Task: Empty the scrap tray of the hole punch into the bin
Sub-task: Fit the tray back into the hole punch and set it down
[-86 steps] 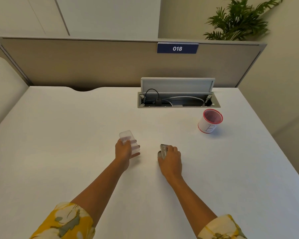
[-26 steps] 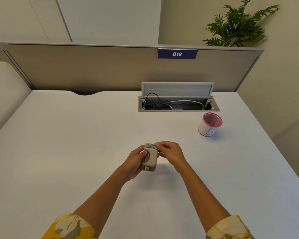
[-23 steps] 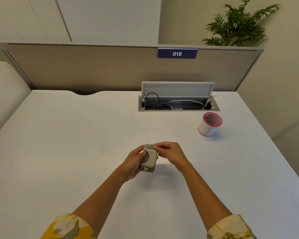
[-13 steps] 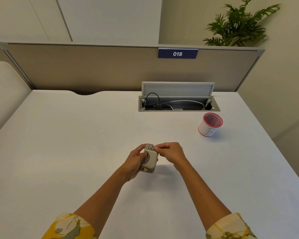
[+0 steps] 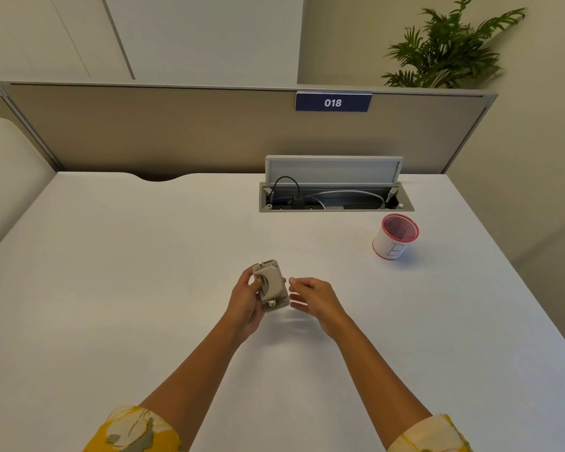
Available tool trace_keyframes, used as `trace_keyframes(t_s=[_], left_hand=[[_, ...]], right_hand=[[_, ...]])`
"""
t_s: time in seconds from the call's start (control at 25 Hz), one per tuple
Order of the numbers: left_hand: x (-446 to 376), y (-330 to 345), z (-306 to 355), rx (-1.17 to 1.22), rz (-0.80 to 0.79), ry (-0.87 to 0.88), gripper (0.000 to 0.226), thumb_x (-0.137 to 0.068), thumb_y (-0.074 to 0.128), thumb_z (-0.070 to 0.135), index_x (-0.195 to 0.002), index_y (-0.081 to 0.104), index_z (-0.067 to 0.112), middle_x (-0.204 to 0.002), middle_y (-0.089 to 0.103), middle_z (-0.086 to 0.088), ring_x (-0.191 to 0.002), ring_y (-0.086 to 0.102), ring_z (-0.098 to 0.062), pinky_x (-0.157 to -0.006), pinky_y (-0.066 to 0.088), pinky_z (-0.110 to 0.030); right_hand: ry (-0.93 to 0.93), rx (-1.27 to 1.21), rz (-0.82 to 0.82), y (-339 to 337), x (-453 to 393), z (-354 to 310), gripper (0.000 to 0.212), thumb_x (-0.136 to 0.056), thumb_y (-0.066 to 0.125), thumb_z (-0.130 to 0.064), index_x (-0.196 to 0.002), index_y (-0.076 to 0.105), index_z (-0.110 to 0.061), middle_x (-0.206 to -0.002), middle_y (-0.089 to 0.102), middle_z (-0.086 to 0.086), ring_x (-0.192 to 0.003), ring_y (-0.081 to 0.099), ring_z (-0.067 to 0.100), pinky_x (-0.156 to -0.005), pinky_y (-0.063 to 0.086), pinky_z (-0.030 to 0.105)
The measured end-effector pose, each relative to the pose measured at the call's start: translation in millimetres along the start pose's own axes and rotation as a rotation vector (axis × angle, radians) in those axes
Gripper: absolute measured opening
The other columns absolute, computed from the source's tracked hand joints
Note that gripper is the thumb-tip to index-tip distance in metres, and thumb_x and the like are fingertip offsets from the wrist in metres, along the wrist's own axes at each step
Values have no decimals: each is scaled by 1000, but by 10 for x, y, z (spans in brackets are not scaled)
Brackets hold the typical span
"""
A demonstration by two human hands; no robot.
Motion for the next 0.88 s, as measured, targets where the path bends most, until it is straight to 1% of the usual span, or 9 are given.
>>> trace_keyframes(t_s=[0.08, 0.16, 0.4, 0.56, 0.64, 0.76, 0.88], left_hand=[[-24, -26, 31, 34, 27, 12, 33, -103, 44, 3, -133, 54, 14, -100, 76, -16, -88, 75, -26, -75, 60, -43], [-42, -39, 34, 41, 42, 8, 35, -102, 43, 2, -134, 52, 14, -98, 77, -16, -86, 76, -25, -80, 57, -44], [-52, -44, 29, 61, 55, 34, 33, -101, 43, 0, -128, 54, 16, -104, 74, -23, -86, 75, -27, -81, 56, -46], [-54, -31, 20, 85, 47, 48, 35, -101, 41, -2, -126, 55, 16, -108, 72, -24, -90, 74, -28, -77, 59, -43], [-53, -33, 12, 96, 49, 52, 34, -101, 41, -1, -127, 55, 15, -109, 71, -24, -93, 73, -29, -78, 59, -42], [-33, -68, 18, 132, 72, 33, 27, -100, 44, 6, -121, 60, 14, -104, 73, -20, -91, 73, -31, -74, 61, -42], [-2, -101, 31, 163, 89, -29, 26, -96, 50, 23, -112, 64, 8, -102, 73, -18, -84, 73, -31, -71, 61, -40]], right_hand=[[42, -54, -79, 72, 44, 100, 22, -93, 64, -22, -108, 69, -7, -103, 74, 8, -94, 73, 20, -73, 60, 26], [25, -87, -106, 144, 71, 150, 24, -92, 65, -18, -111, 70, -3, -104, 75, 10, -93, 74, 20, -73, 60, 24], [-48, -70, 15, 190, 54, 159, 22, -86, 73, -14, -106, 74, -5, -100, 77, 10, -88, 75, 19, -81, 61, 31], [-63, -52, 93, 180, 40, 167, 20, -83, 76, -14, -102, 75, -9, -92, 77, 5, -80, 76, 16, -72, 62, 25], [-60, -24, 104, 175, 26, 153, 19, -82, 77, -15, -101, 76, -10, -91, 77, 4, -79, 76, 15, -71, 62, 25], [-8, -49, 28, 148, -1, 112, 18, -84, 75, -13, -101, 75, -8, -95, 77, 8, -82, 76, 17, -74, 61, 26], [70, -134, 4, 62, -28, 72, 9, -86, 72, -10, -95, 75, -8, -91, 77, 8, -80, 75, 17, -68, 60, 24]])
Point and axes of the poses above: each hand's wrist, its own x-axis away from the middle knuckle, its own y-axis out of the palm, z = x × y, the point moved 3 cm from there along -x, towards the middle knuckle
